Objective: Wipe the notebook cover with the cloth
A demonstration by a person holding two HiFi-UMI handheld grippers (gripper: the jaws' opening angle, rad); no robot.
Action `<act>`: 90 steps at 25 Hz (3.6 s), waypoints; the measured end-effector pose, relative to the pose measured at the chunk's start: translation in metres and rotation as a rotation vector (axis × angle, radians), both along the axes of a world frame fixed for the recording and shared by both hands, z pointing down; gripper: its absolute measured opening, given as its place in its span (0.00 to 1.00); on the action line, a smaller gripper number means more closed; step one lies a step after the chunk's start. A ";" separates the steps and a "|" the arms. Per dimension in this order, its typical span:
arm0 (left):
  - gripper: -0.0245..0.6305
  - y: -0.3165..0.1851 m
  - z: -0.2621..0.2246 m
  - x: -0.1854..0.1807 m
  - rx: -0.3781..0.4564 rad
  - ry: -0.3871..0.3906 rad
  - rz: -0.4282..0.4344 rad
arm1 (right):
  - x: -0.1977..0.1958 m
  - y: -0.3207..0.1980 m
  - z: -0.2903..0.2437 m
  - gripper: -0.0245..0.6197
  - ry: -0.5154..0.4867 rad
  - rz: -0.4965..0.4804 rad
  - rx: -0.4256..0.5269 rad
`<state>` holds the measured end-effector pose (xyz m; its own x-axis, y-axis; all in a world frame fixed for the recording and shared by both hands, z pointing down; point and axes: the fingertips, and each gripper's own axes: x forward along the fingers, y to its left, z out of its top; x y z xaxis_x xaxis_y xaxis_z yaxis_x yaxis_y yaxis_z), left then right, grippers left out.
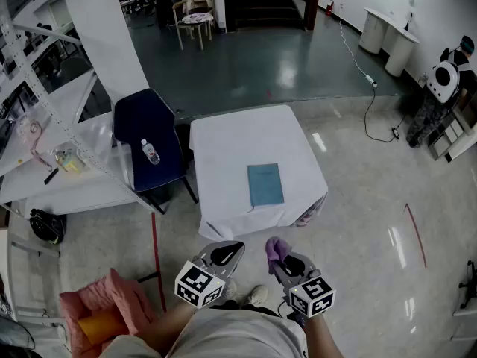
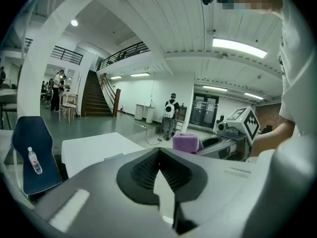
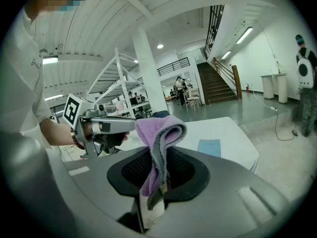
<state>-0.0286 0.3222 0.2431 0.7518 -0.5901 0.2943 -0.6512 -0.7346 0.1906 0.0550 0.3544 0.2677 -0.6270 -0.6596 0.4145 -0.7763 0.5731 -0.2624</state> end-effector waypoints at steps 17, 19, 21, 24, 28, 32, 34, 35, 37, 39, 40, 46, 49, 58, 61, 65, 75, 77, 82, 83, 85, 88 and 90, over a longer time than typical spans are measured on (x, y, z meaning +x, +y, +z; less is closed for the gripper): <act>0.04 0.008 -0.005 0.008 0.024 -0.020 -0.011 | 0.005 0.002 -0.004 0.20 -0.040 -0.005 -0.004; 0.04 0.010 -0.004 0.011 0.022 -0.018 -0.014 | 0.007 0.004 -0.005 0.20 -0.039 -0.011 -0.003; 0.04 0.011 -0.004 0.013 0.020 -0.015 -0.018 | 0.009 0.007 -0.005 0.20 -0.039 -0.014 -0.002; 0.04 0.014 -0.005 0.018 0.024 -0.014 -0.023 | 0.016 0.010 -0.004 0.20 -0.036 -0.018 -0.003; 0.04 0.020 -0.004 0.021 0.026 -0.021 -0.033 | 0.022 0.014 -0.003 0.20 -0.034 -0.029 0.003; 0.04 0.027 -0.003 0.025 0.029 -0.025 -0.042 | 0.027 0.020 -0.003 0.20 -0.032 -0.039 0.011; 0.04 0.031 -0.002 0.028 0.029 -0.027 -0.043 | 0.029 0.023 -0.002 0.20 -0.033 -0.042 0.012; 0.04 0.033 -0.001 0.029 0.027 -0.029 -0.042 | 0.030 0.023 -0.001 0.20 -0.034 -0.042 0.012; 0.04 0.033 0.001 0.028 0.025 -0.033 -0.044 | 0.031 0.023 0.000 0.20 -0.038 -0.043 0.011; 0.04 0.031 0.001 0.026 0.028 -0.037 -0.051 | 0.030 0.019 0.001 0.20 -0.040 -0.048 0.013; 0.04 0.029 0.001 0.025 0.030 -0.039 -0.054 | 0.030 0.017 0.001 0.20 -0.041 -0.051 0.014; 0.04 0.009 0.003 0.029 0.031 -0.039 -0.050 | 0.031 -0.001 0.003 0.20 -0.036 -0.052 0.017; 0.04 -0.007 0.008 0.030 0.031 -0.033 -0.047 | 0.033 -0.015 0.008 0.20 -0.023 -0.048 0.009; 0.04 -0.081 0.022 0.031 0.003 -0.012 -0.030 | 0.036 -0.081 0.020 0.20 0.000 -0.017 -0.018; 0.04 -0.115 0.020 0.030 0.007 -0.011 -0.017 | 0.037 -0.114 0.020 0.20 0.006 0.001 -0.022; 0.04 -0.162 0.013 0.029 0.024 -0.002 0.002 | 0.031 -0.157 0.018 0.20 0.010 0.018 -0.016; 0.04 -0.247 0.010 0.004 0.026 -0.001 0.034 | 0.011 -0.243 0.011 0.20 0.011 0.067 -0.003; 0.04 -0.261 0.011 -0.005 0.028 -0.001 0.042 | 0.003 -0.258 0.013 0.20 0.010 0.075 -0.002; 0.04 -0.286 0.012 -0.014 0.034 0.000 0.063 | -0.010 -0.282 0.013 0.20 0.003 0.095 0.010; 0.04 -0.288 0.013 -0.015 0.035 -0.001 0.067 | -0.010 -0.284 0.013 0.20 0.001 0.101 0.010; 0.04 -0.293 0.014 -0.016 0.032 0.000 0.070 | -0.010 -0.289 0.014 0.20 -0.002 0.112 0.007; 0.04 -0.295 0.015 -0.019 0.022 0.001 0.069 | -0.011 -0.294 0.014 0.20 0.002 0.118 0.004; 0.04 -0.298 0.017 -0.021 0.014 0.000 0.066 | -0.012 -0.298 0.013 0.20 0.010 0.117 0.010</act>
